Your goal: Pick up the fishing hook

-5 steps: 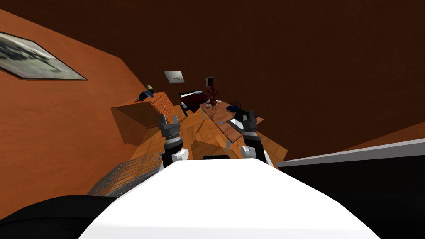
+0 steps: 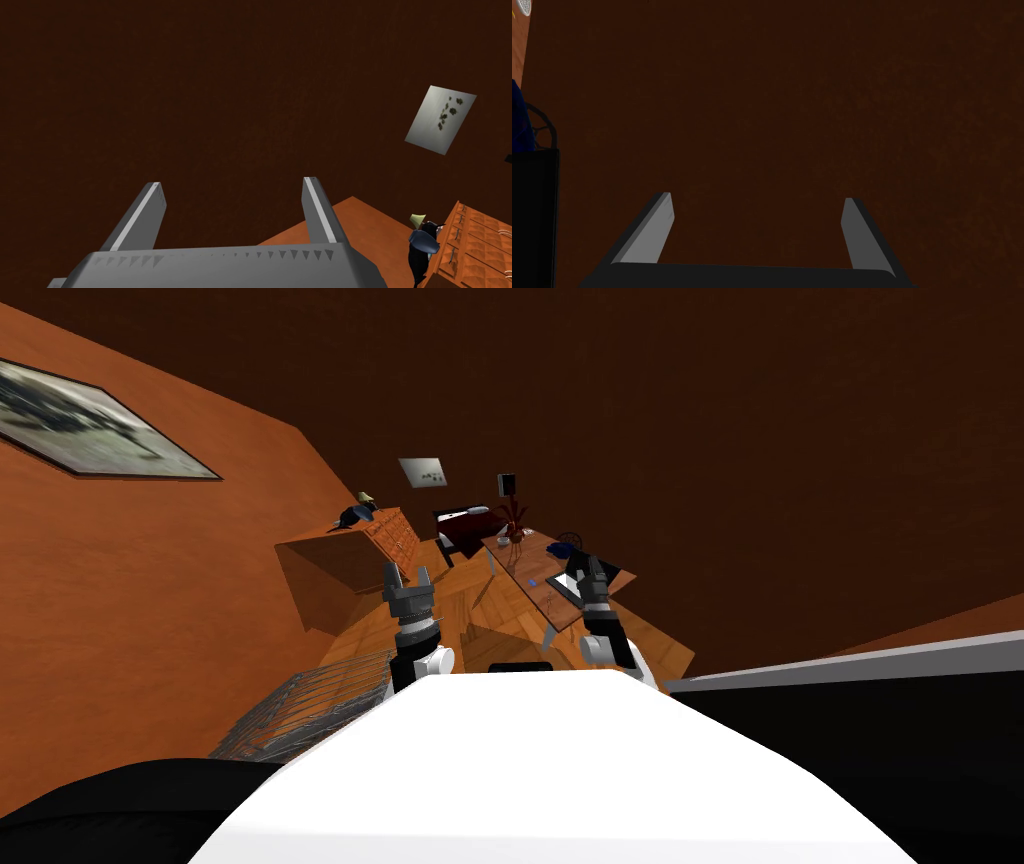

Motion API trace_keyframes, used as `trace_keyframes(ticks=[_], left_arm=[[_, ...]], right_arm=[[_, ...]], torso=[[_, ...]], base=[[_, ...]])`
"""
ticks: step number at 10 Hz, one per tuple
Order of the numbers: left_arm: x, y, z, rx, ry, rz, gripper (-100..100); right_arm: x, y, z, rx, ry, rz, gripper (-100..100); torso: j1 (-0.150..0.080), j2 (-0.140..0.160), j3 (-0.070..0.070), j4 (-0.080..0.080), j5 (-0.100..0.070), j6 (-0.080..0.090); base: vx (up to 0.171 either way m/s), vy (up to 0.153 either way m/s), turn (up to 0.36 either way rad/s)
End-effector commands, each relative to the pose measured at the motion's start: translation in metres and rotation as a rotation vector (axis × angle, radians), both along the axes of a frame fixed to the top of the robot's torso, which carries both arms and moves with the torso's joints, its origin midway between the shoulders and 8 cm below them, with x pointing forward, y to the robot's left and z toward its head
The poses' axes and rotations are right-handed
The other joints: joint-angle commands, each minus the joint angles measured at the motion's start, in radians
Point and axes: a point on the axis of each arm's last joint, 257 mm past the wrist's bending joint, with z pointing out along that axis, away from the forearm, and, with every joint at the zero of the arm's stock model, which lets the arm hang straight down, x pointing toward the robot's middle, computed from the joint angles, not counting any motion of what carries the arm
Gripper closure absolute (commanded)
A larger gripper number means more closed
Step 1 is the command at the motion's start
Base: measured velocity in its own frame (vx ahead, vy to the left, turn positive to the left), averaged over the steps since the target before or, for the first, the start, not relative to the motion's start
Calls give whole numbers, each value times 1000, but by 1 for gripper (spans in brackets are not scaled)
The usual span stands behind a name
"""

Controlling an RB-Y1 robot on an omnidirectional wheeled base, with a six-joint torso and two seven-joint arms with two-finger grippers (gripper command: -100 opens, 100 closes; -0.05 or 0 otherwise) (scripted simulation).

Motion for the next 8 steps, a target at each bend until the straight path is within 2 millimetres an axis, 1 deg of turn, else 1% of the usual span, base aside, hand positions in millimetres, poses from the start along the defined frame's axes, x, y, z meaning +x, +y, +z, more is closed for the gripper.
trace_keyframes(ticks=[1,2,3,4,5,6,7,8], left_arm=[[0,0,0,0,0,0,0],[0,0,0,0,0,0,0],[0,0,0,0,0,0,0],[0,0,0,0,0,0,0],[0,0,0,0,0,0,0],[0,0,0,0,0,0,0],[0,0,0,0,0,0,0],[0,0,0,0,0,0,0]], right_arm=[[15,-3,-14,28,37,27,-100],[16,-3,-19,29,49,26,-100],[27,-5,-31,52,79,40,-100],[27,-5,-32,52,80,40,-100],[38,-8,-43,79,110,53,-100],[49,-9,-48,109,128,67,-100],[50,-11,-58,111,148,63,-100],[61,-12,-62,144,164,77,-100]], torso=[[0,0,0,0,0,0],[0,0,0,0,0,0],[0,0,0,0,0,0],[1,0,0,0,0,0],[1,-1,0,0,0,0],[1,-1,-1,0,0,0],[0,0,0,0,0,0],[0,0,0,0,0,0]], base=[[-34,-39,43],[-22,-30,16],[-19,-25,33],[-13,-18,15],[-17,-22,32],[-33,-35,63],[-23,-34,22],[-22,-35,26]])
